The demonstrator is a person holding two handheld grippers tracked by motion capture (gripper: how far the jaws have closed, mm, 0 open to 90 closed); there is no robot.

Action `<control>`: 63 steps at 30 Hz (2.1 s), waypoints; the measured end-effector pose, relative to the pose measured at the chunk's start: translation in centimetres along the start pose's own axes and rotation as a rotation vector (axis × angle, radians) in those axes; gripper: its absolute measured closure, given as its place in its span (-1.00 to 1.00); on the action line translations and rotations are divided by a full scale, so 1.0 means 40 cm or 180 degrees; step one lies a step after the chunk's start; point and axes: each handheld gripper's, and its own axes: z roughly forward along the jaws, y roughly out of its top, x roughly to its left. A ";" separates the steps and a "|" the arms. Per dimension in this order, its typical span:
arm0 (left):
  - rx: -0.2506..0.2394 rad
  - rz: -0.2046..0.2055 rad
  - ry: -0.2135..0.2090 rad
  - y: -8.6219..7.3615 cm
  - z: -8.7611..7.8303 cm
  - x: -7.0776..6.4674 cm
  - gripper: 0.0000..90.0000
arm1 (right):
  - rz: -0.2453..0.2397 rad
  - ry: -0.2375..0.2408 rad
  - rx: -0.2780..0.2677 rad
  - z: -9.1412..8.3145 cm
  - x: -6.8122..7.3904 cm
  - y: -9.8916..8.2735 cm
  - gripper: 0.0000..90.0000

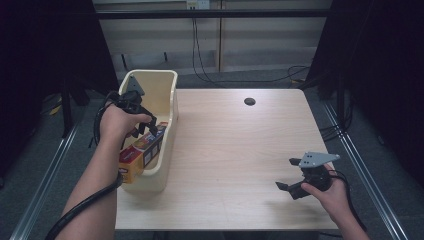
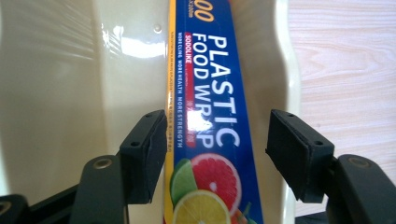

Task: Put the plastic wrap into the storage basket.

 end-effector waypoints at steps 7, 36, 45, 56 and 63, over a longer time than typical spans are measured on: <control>-0.0118 0.0112 -0.0095 0.004 -0.026 -0.036 -0.20 | 0.0005 -0.0004 -0.0007 -0.003 0.001 0.000 -0.92; -0.0492 0.0716 -0.0546 0.009 -0.009 -0.186 -0.60 | -0.0011 -0.0017 -0.0042 -0.009 0.003 0.003 -0.92; -0.0484 0.0877 -0.0601 0.007 0.016 -0.225 -0.64 | -0.0009 -0.0016 -0.0036 -0.008 0.005 0.003 -0.92; -0.0478 0.1016 -0.0727 0.002 0.065 -0.278 -0.65 | -0.0012 -0.0019 -0.0047 -0.009 0.005 0.003 -0.92; -0.0467 0.1113 -0.0775 -0.004 0.090 -0.298 -0.66 | -0.0009 -0.0022 -0.0042 -0.008 0.003 0.003 -0.92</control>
